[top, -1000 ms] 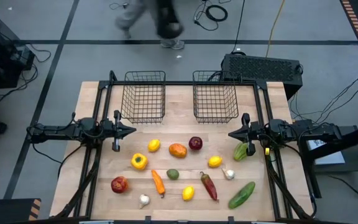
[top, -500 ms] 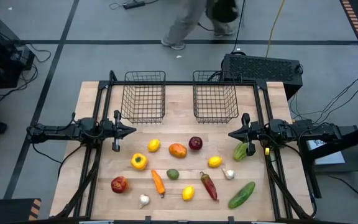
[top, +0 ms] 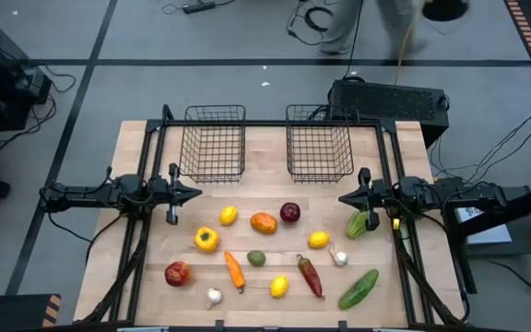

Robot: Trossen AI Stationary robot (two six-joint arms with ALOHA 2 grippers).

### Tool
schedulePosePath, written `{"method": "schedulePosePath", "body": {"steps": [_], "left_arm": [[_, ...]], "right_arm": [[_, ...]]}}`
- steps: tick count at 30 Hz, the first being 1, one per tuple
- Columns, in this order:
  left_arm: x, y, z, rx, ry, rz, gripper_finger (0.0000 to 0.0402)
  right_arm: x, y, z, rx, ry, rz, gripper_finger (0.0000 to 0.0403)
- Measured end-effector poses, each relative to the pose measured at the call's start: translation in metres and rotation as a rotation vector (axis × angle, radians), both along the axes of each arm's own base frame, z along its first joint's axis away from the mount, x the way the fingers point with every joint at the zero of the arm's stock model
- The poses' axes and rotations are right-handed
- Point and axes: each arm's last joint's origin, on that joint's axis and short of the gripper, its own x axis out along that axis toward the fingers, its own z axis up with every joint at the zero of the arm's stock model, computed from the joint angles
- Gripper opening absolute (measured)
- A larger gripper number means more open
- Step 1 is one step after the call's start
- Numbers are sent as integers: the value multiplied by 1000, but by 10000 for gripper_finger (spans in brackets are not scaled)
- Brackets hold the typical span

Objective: Sort produce into baskets

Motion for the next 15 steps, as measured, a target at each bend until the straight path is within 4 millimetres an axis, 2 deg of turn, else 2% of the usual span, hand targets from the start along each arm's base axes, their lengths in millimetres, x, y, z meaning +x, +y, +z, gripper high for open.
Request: {"method": "schedulePosePath", "body": {"steps": [5, 7, 10, 15], "left_arm": [[0, 0, 0, 0, 0, 0, 8], [0, 0, 0, 0, 0, 0, 8], [0, 0, 0, 0, 0, 0, 8], [0, 0, 0, 0, 0, 0, 8]], "right_arm": [[0, 0, 1, 77, -7, 3, 0], [-1, 1, 10, 88, -39, 28, 0], [-6, 1, 37, 117, -120, 63, 0], [-19, 1, 100, 130, -119, 59, 0]]}}
